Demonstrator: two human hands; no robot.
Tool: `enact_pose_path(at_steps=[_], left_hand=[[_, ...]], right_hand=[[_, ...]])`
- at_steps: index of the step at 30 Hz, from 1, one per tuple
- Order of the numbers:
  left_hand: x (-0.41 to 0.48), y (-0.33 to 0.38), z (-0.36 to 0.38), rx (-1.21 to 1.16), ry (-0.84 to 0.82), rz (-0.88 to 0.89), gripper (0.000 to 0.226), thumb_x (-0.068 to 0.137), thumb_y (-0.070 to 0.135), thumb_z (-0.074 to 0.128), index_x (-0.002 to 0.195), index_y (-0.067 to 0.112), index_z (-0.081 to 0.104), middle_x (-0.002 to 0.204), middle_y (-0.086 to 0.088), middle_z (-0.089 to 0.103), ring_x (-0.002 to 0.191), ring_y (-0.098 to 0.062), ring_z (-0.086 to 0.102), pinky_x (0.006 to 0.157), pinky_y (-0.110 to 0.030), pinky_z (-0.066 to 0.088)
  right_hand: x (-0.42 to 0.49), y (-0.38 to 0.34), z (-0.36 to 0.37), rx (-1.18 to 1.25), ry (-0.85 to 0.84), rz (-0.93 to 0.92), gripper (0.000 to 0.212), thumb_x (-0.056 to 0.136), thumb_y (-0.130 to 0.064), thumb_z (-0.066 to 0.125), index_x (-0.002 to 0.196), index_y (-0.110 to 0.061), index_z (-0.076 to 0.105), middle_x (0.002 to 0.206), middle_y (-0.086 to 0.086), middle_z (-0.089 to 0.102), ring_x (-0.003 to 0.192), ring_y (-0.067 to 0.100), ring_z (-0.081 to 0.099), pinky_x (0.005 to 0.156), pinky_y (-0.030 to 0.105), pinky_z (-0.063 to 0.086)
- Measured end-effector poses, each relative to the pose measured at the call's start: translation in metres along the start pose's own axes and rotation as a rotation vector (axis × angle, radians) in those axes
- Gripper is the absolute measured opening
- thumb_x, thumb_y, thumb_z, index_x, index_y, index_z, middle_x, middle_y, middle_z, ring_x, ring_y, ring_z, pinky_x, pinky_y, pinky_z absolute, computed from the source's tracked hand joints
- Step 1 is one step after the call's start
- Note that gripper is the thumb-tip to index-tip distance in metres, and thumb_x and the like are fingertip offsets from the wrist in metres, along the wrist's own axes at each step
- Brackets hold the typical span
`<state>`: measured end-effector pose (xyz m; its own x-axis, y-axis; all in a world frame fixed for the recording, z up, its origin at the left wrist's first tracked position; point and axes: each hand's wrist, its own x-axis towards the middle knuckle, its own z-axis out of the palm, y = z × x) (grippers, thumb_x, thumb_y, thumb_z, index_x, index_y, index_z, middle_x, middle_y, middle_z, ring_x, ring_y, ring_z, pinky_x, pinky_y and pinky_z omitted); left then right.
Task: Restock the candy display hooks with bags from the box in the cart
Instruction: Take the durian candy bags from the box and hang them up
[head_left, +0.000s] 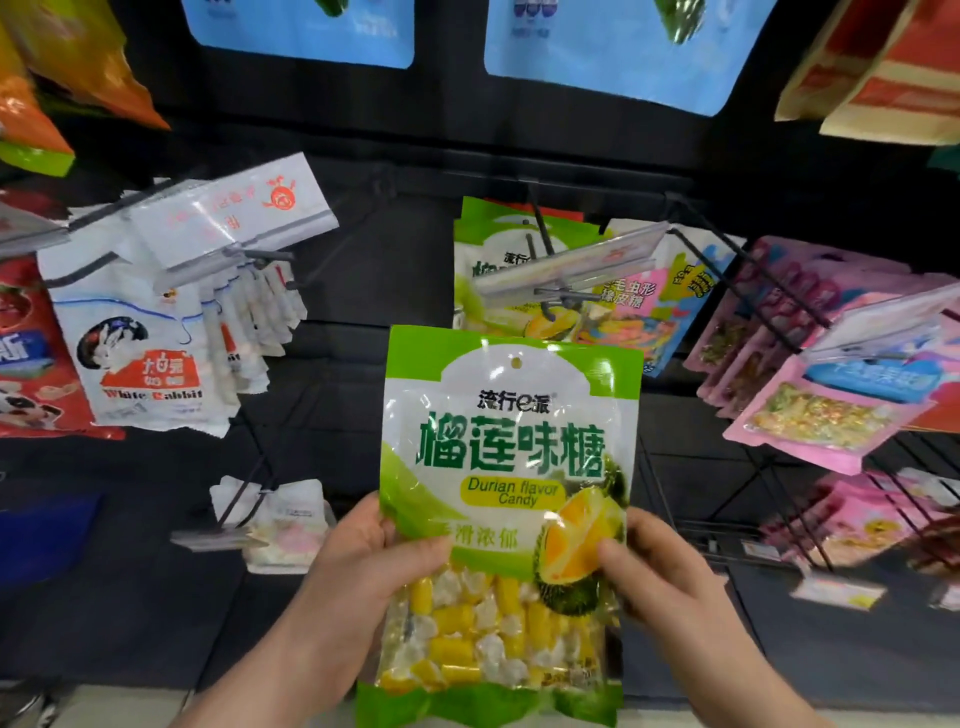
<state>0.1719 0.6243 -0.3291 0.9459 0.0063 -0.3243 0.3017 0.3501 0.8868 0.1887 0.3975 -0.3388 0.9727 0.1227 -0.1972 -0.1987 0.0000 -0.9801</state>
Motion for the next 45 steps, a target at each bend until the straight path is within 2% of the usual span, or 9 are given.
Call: enact_pose_path(at_steps=[2, 4, 6, 9, 13, 24, 34, 40, 45], left_hand=[[0.002, 0.001, 0.009, 0.021, 0.004, 0.003, 0.049, 0.055, 0.006, 0.069, 0.104, 0.01, 0.065, 0.094, -0.012, 0.076, 0.086, -0.027, 0.073, 0.071, -0.038, 0.057], [0.002, 0.004, 0.017, 0.047, 0.002, 0.015, 0.05, 0.056, 0.007, 0.07, 0.106, 0.012, 0.065, 0.096, -0.009, 0.076, 0.09, -0.026, 0.073, 0.079, -0.042, 0.055], [0.002, 0.008, 0.022, 0.073, -0.015, 0.03, 0.052, 0.056, 0.002, 0.075, 0.106, 0.013, 0.065, 0.098, -0.008, 0.076, 0.093, -0.026, 0.072, 0.085, -0.047, 0.054], [0.003, 0.012, 0.027, 0.086, -0.02, 0.059, 0.044, 0.063, 0.0, 0.073, 0.104, 0.012, 0.065, 0.093, -0.005, 0.077, 0.087, -0.021, 0.074, 0.074, -0.037, 0.056], [0.006, 0.014, 0.027, 0.093, -0.019, 0.056, 0.032, 0.079, -0.009, 0.061, 0.104, 0.01, 0.064, 0.091, -0.005, 0.077, 0.081, -0.018, 0.074, 0.059, -0.025, 0.058], [0.019, 0.015, 0.028, 0.126, -0.022, 0.081, 0.032, 0.081, -0.009, 0.061, 0.105, 0.012, 0.064, 0.092, -0.001, 0.077, 0.082, -0.012, 0.073, 0.059, -0.017, 0.055], [0.027, 0.015, 0.027, 0.087, -0.032, 0.089, 0.04, 0.066, -0.001, 0.067, 0.105, 0.007, 0.064, 0.09, -0.005, 0.077, 0.078, -0.014, 0.074, 0.058, -0.019, 0.055], [0.034, 0.016, 0.024, 0.116, -0.005, 0.063, 0.036, 0.072, -0.003, 0.067, 0.107, 0.008, 0.064, 0.096, -0.007, 0.076, 0.084, -0.017, 0.073, 0.06, -0.022, 0.056], [0.059, 0.017, 0.026, 0.163, 0.034, 0.014, 0.032, 0.082, -0.003, 0.066, 0.11, 0.01, 0.062, 0.106, -0.011, 0.072, 0.095, -0.028, 0.071, 0.079, -0.043, 0.057]], right_hand=[[-0.012, -0.007, 0.003, 0.005, 0.025, -0.08, 0.03, 0.072, -0.018, 0.082, 0.097, -0.011, 0.066, 0.078, 0.002, 0.074, 0.071, 0.01, 0.068, 0.06, 0.015, 0.051], [-0.01, -0.008, 0.001, 0.006, 0.078, -0.111, 0.032, 0.067, -0.029, 0.078, 0.095, -0.018, 0.068, 0.086, 0.004, 0.076, 0.079, 0.014, 0.071, 0.063, 0.019, 0.054], [-0.008, -0.012, -0.001, 0.029, 0.119, -0.109, 0.022, 0.076, -0.011, 0.07, 0.096, -0.018, 0.066, 0.087, 0.003, 0.076, 0.079, 0.012, 0.071, 0.065, 0.019, 0.055], [-0.006, -0.017, -0.001, 0.024, 0.147, -0.099, 0.026, 0.085, 0.004, 0.06, 0.1, -0.016, 0.065, 0.089, 0.004, 0.076, 0.079, 0.01, 0.07, 0.067, 0.018, 0.055], [-0.004, -0.019, 0.0, -0.008, 0.167, -0.092, 0.025, 0.085, 0.001, 0.061, 0.101, -0.018, 0.065, 0.09, 0.0, 0.076, 0.081, 0.009, 0.07, 0.066, 0.016, 0.054], [0.002, -0.029, 0.001, -0.053, 0.198, -0.063, 0.02, 0.087, -0.005, 0.061, 0.102, -0.018, 0.066, 0.089, 0.001, 0.075, 0.085, 0.017, 0.071, 0.078, 0.034, 0.055], [0.008, -0.028, 0.001, -0.041, 0.178, -0.049, 0.02, 0.086, -0.007, 0.062, 0.103, -0.018, 0.065, 0.09, 0.001, 0.076, 0.085, 0.018, 0.072, 0.074, 0.032, 0.056], [0.015, -0.028, 0.002, -0.047, 0.178, -0.046, 0.018, 0.087, -0.008, 0.062, 0.103, -0.018, 0.065, 0.088, 0.0, 0.076, 0.082, 0.016, 0.072, 0.071, 0.03, 0.055], [0.04, -0.028, 0.002, -0.125, 0.238, -0.028, 0.017, 0.088, -0.012, 0.064, 0.101, -0.022, 0.065, 0.09, 0.0, 0.075, 0.086, 0.017, 0.07, 0.077, 0.034, 0.055]])
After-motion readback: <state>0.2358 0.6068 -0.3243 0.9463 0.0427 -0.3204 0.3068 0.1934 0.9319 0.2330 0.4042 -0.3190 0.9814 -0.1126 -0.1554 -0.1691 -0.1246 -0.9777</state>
